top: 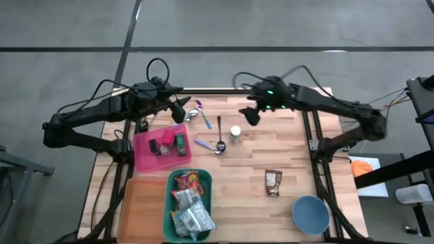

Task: Pick & Place Food Item
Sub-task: Put the white seasoning bottle into the pink bin

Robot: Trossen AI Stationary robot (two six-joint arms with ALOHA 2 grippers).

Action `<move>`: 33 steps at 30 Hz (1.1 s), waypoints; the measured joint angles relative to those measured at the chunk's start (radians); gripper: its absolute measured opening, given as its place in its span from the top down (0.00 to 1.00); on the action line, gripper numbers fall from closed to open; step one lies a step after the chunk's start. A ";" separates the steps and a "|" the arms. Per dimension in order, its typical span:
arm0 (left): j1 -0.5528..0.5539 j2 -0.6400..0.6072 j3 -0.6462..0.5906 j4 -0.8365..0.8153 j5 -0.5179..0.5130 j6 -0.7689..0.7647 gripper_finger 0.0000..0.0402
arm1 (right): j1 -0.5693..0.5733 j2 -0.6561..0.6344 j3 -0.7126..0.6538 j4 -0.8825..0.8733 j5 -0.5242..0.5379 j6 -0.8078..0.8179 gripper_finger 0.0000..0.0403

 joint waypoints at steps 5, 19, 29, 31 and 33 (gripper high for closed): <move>0.000 0.000 0.000 0.000 0.000 0.000 0.41 | 0.001 -0.237 -0.267 0.285 0.021 0.029 0.10; 0.000 0.000 0.000 0.000 0.000 0.000 0.41 | 0.001 -0.644 -0.699 0.568 0.066 0.058 0.10; 0.000 0.000 0.000 0.000 0.000 0.000 0.41 | 0.001 -0.700 -0.721 0.569 0.068 0.051 0.10; 0.000 0.000 0.000 0.000 0.000 0.000 0.41 | 0.001 -0.694 -0.721 0.569 0.068 0.050 0.10; 0.000 0.000 0.000 0.000 0.000 0.000 0.41 | 0.001 -0.690 -0.719 0.568 0.068 0.050 0.10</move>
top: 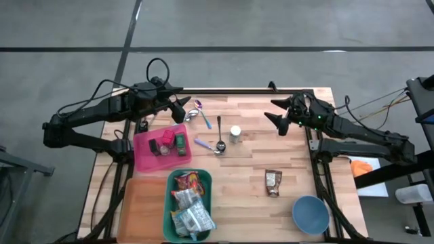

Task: Pick & Place Food Item
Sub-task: Put the white seasoning bottle into the pink bin

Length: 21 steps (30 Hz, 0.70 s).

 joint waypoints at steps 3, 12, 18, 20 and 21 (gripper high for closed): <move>0.000 0.000 0.000 0.000 0.000 0.000 0.41 | 0.000 0.003 -0.002 0.001 0.000 0.000 0.10; 0.000 0.000 0.000 0.000 0.000 0.000 0.41 | 0.000 0.005 -0.026 -0.001 -0.003 0.000 0.10; 0.000 0.000 0.000 0.000 0.000 0.000 0.41 | 0.000 0.003 -0.026 -0.001 -0.003 0.000 0.10; 0.000 0.000 0.000 0.000 0.000 0.000 0.41 | 0.000 0.004 -0.024 -0.001 -0.003 0.000 0.10; 0.000 0.000 0.000 0.000 0.000 0.000 0.41 | 0.000 0.004 -0.023 -0.001 -0.003 0.000 0.10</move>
